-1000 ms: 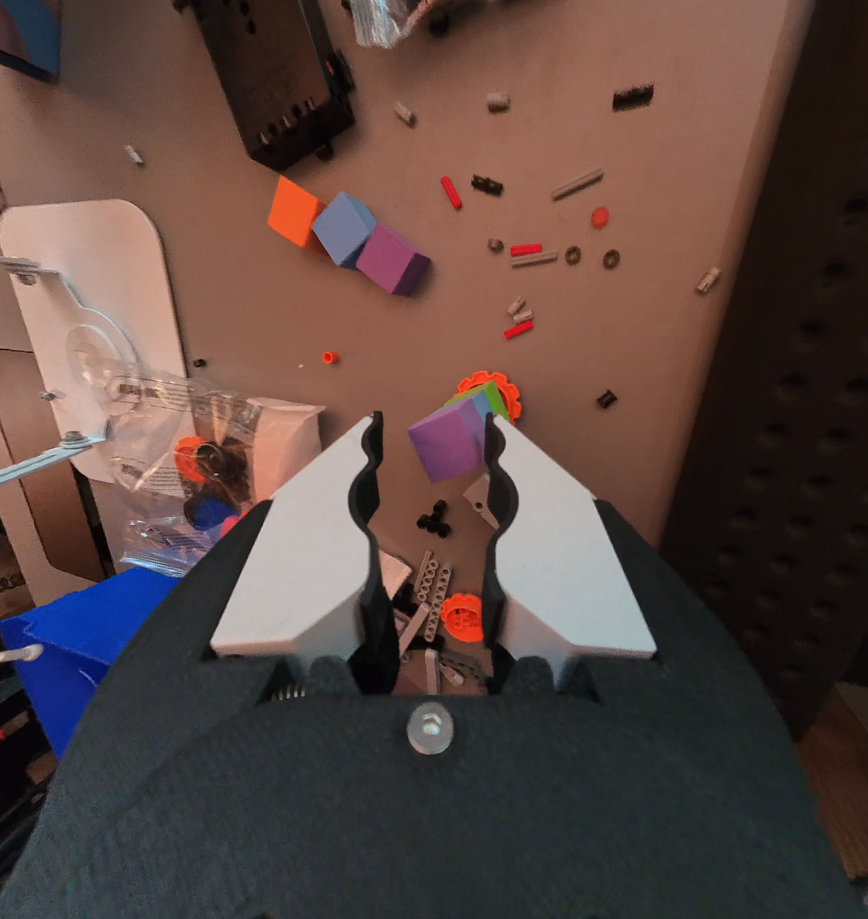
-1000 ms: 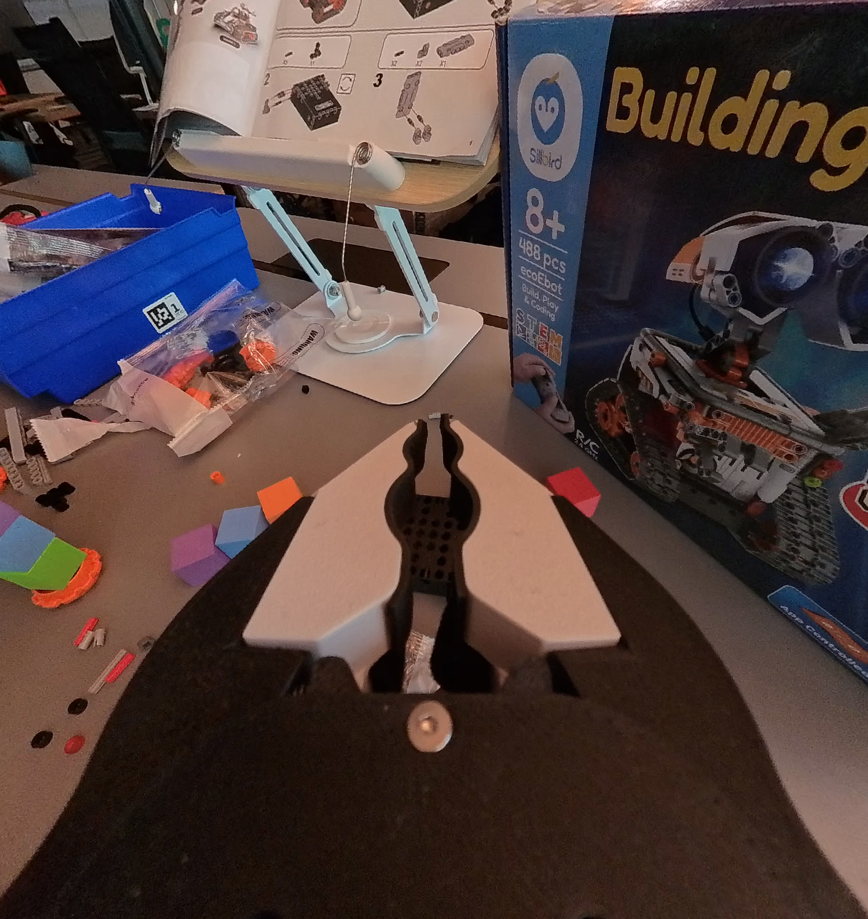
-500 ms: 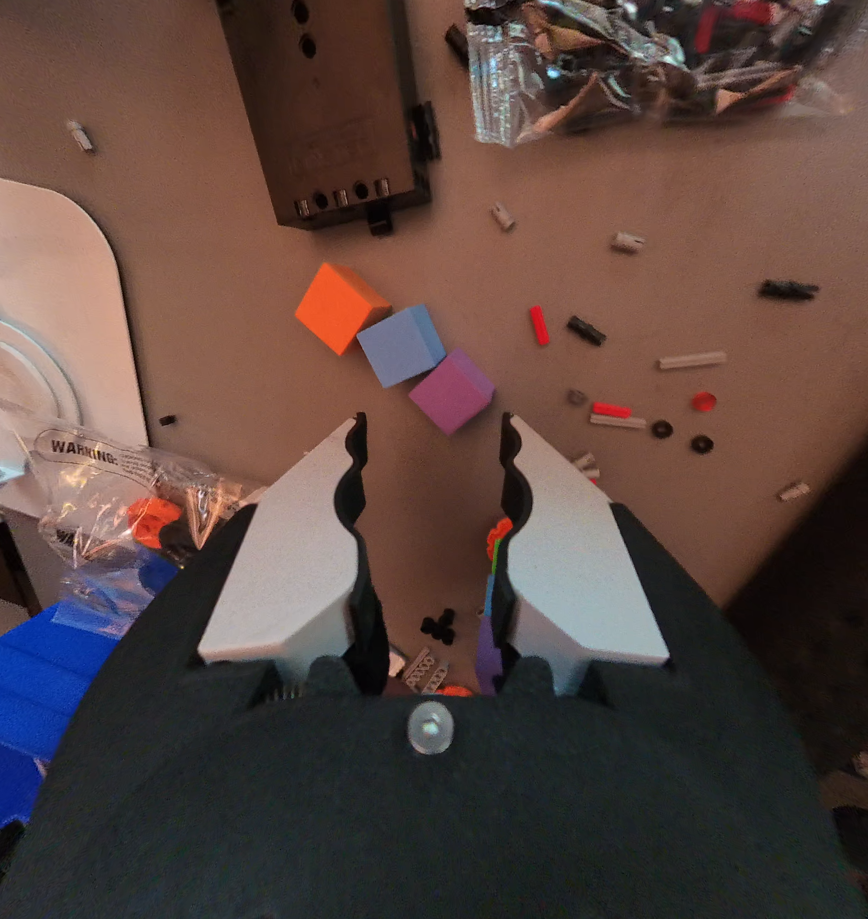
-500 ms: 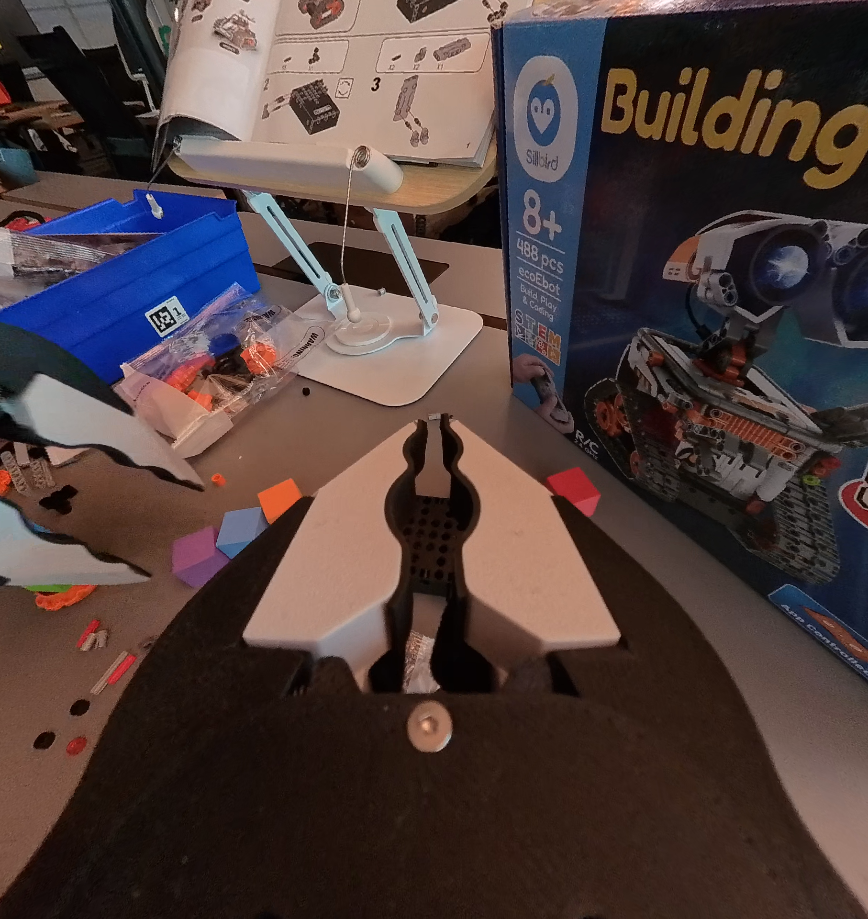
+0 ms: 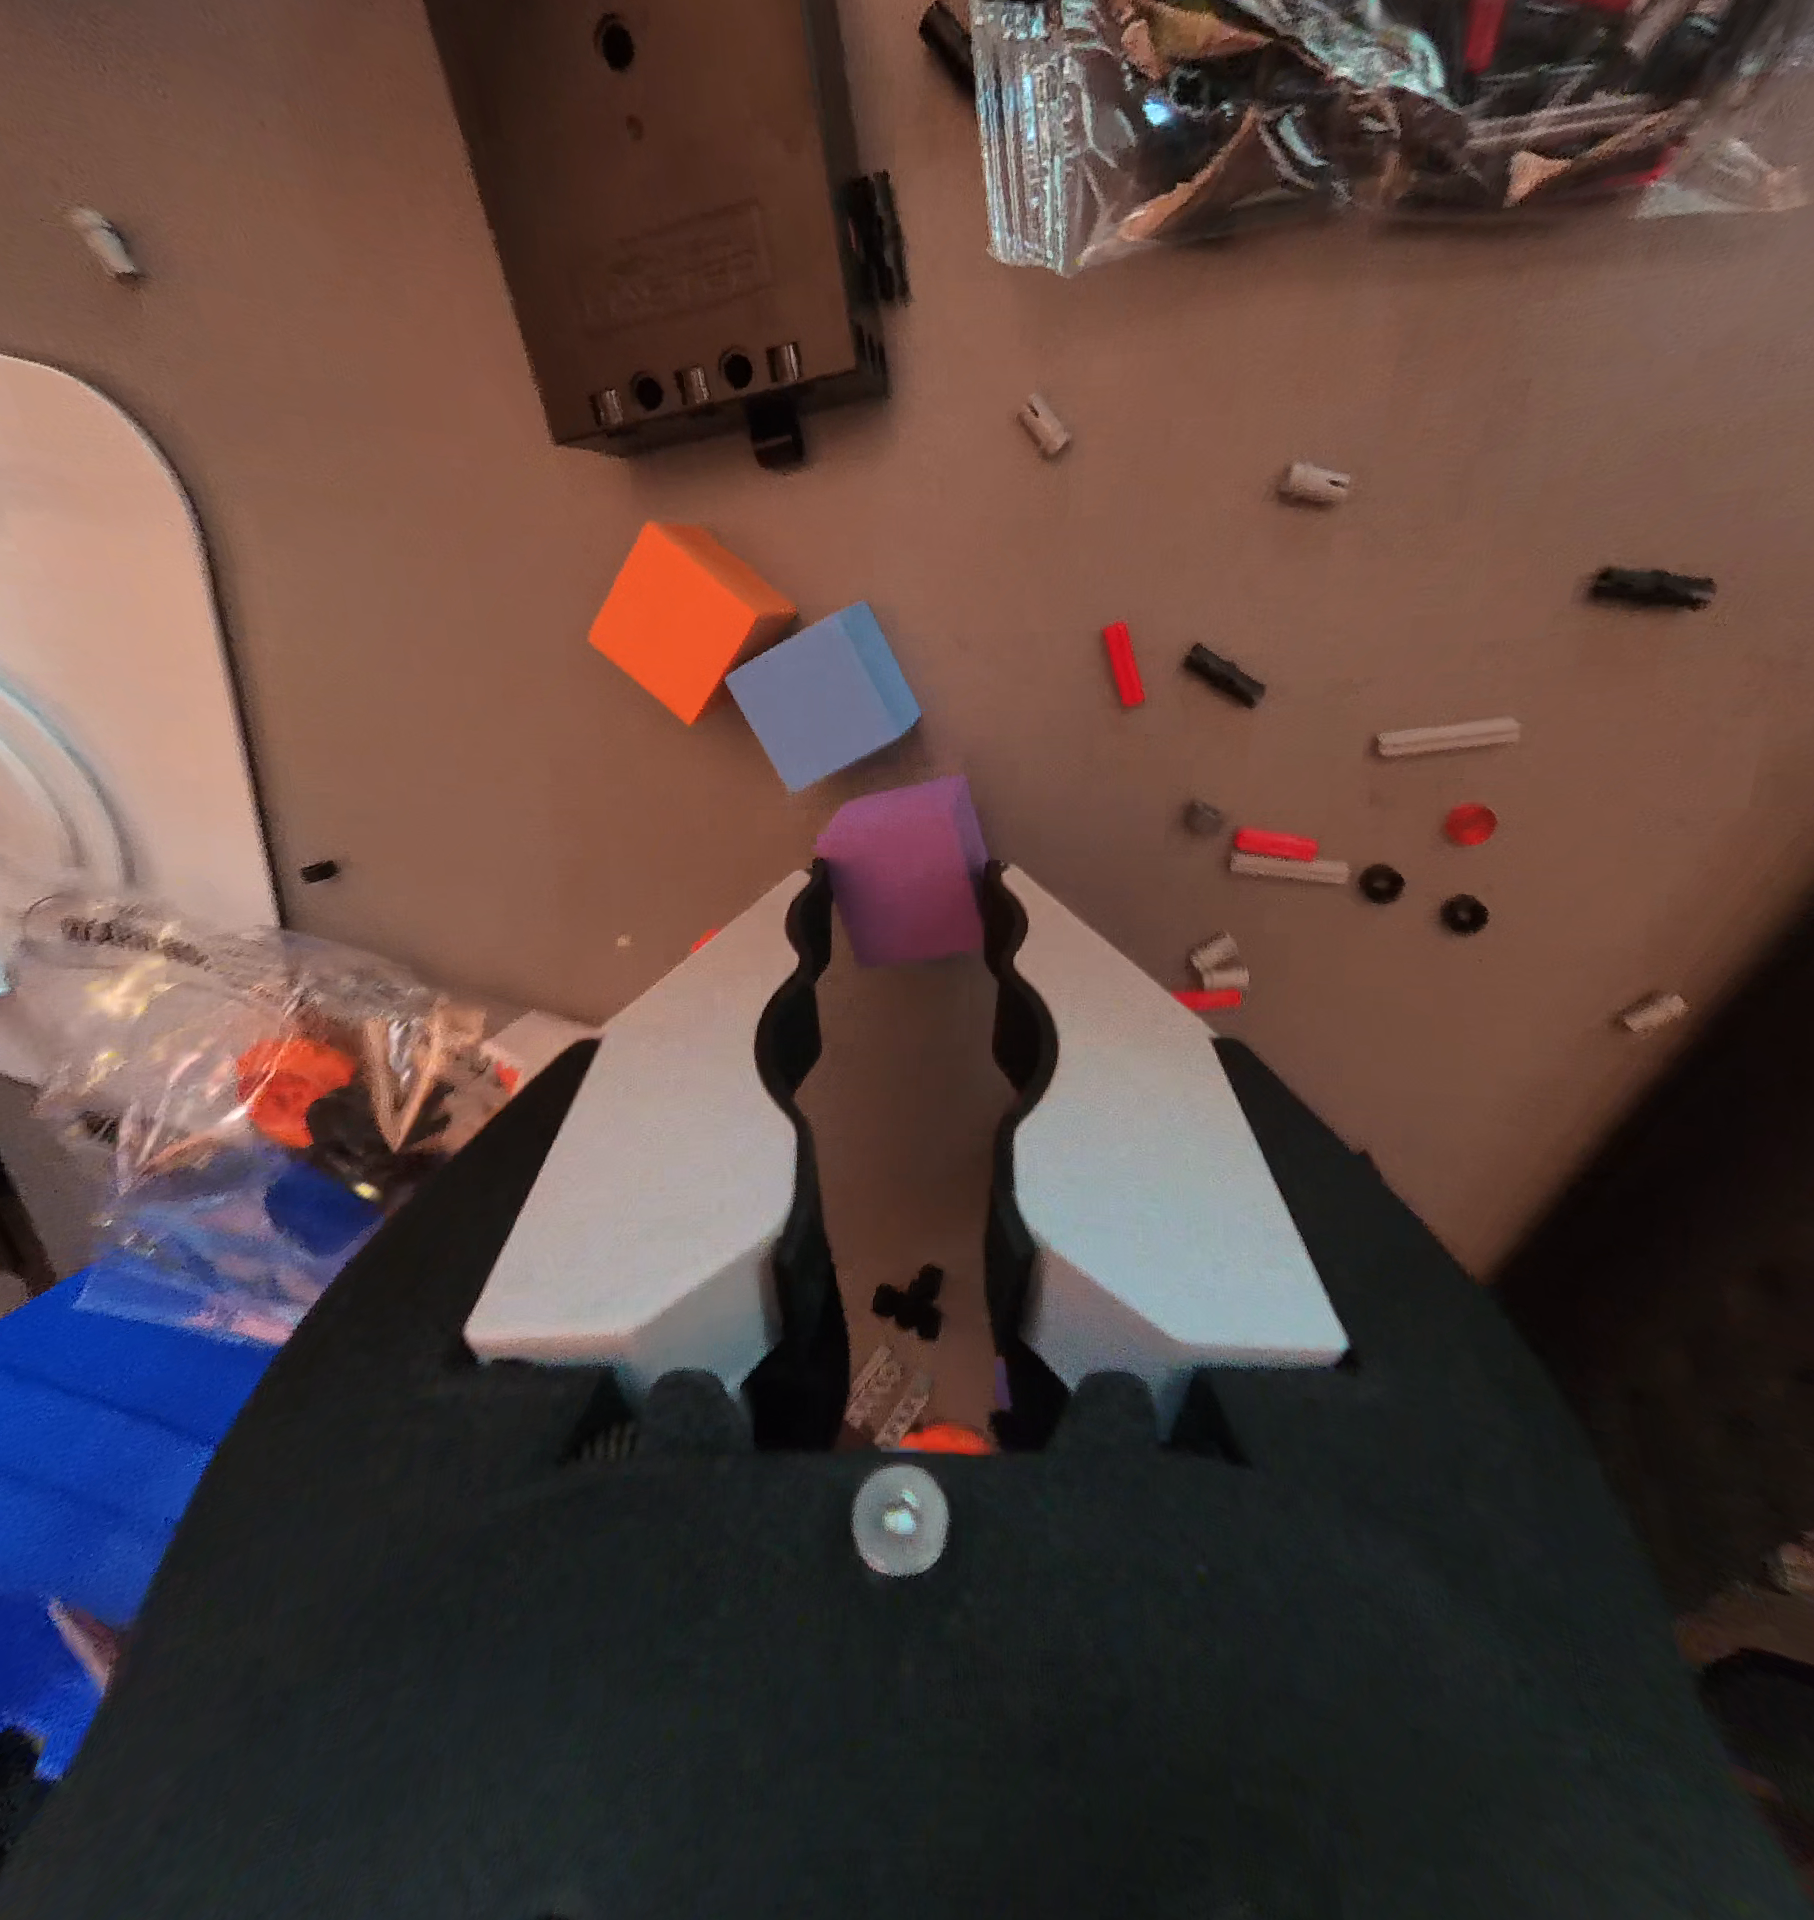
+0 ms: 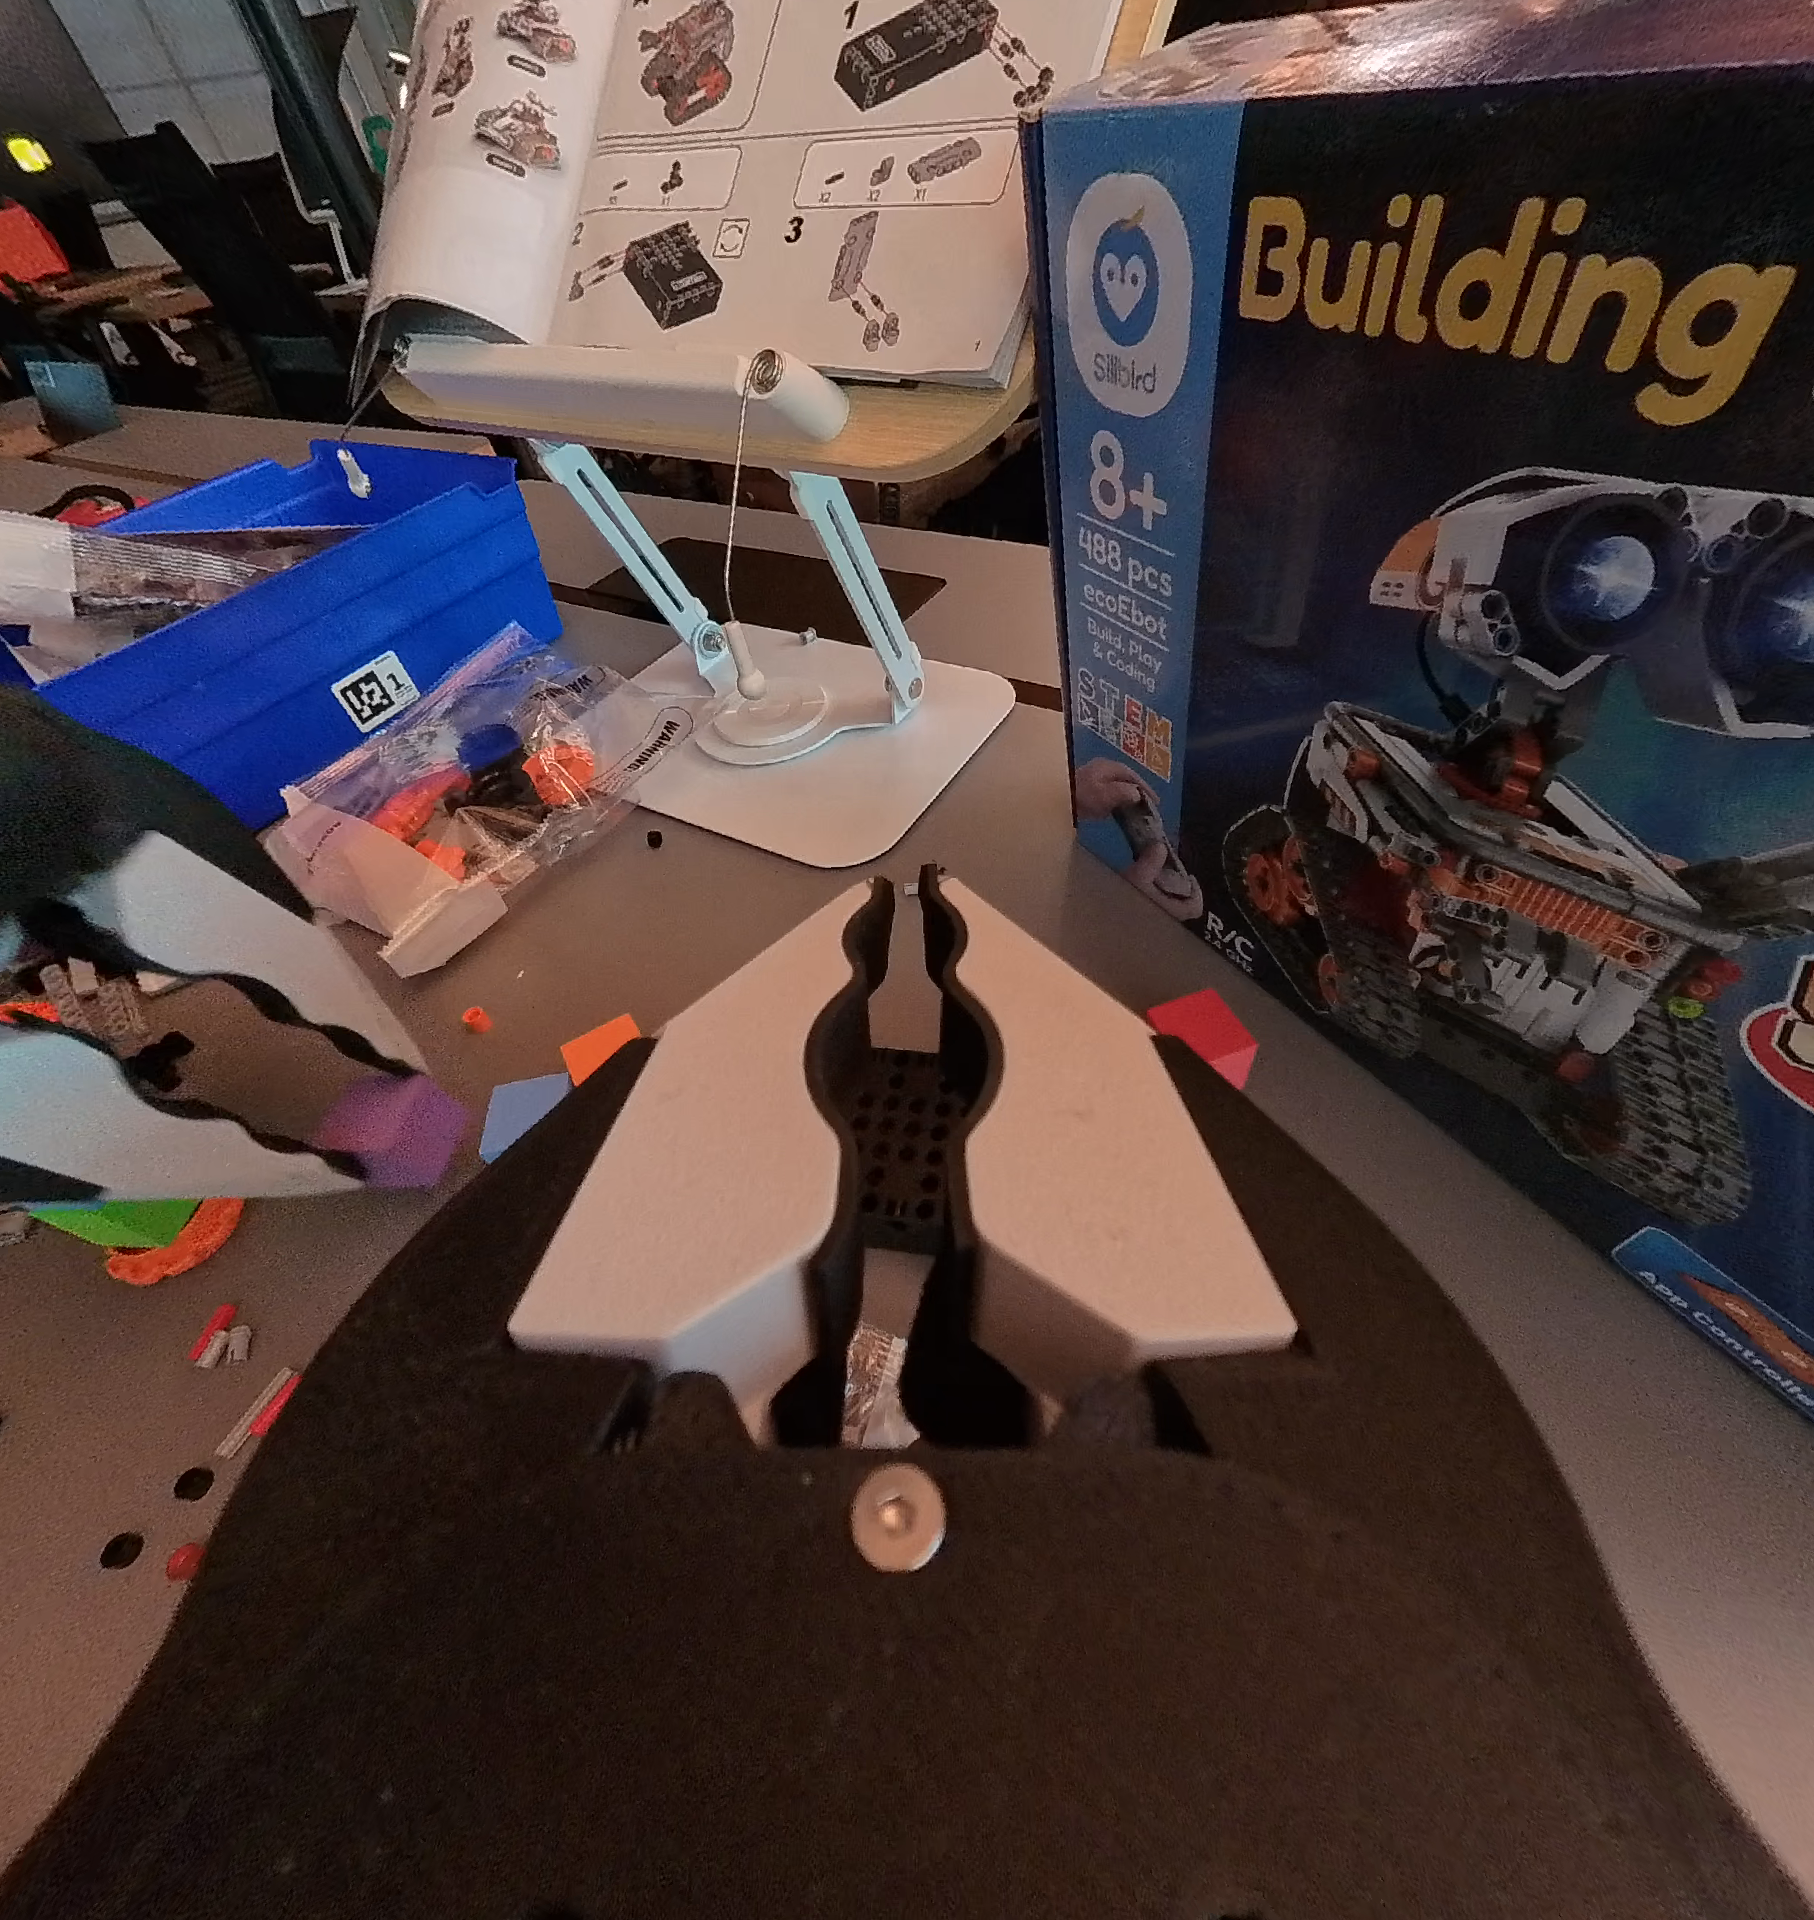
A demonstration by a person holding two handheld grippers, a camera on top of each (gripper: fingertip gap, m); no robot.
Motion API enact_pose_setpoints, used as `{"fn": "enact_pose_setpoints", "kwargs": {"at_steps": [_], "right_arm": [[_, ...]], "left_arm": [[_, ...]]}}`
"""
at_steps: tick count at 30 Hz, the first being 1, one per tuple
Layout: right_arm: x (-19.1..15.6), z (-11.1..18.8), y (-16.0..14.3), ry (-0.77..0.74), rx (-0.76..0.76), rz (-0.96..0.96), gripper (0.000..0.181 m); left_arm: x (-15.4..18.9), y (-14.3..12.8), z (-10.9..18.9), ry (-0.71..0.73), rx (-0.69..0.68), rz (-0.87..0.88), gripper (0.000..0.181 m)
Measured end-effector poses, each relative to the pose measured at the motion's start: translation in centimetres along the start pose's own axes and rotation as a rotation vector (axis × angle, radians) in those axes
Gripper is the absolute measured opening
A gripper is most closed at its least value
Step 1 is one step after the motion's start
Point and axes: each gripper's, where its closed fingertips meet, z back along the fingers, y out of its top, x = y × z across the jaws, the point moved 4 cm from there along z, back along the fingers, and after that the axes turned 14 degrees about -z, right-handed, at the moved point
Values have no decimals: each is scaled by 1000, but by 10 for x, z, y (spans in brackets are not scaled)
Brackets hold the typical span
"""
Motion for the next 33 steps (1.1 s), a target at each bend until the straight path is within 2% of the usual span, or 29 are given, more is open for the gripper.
{"fn": "enact_pose_setpoints", "kwargs": {"at_steps": [7,11,17,31,33], "right_arm": [[-1,-1,0,2,-4,5,5],[-1,-1,-1,1,-4,4,5],[-1,-2,-2,0,-13,7,5],[0,-3,-2,1,-12,4,5],[0,-3,-2,1,-12,4,5]], "left_arm": [[11,-28,78,48,79,-48,28],[24,-48,103,52,67,-94,28],[35,-64,96,35,32,-122,28],[43,-62,80,8,5,-147,29],[41,-63,80,27,-6,-145,36]]}}
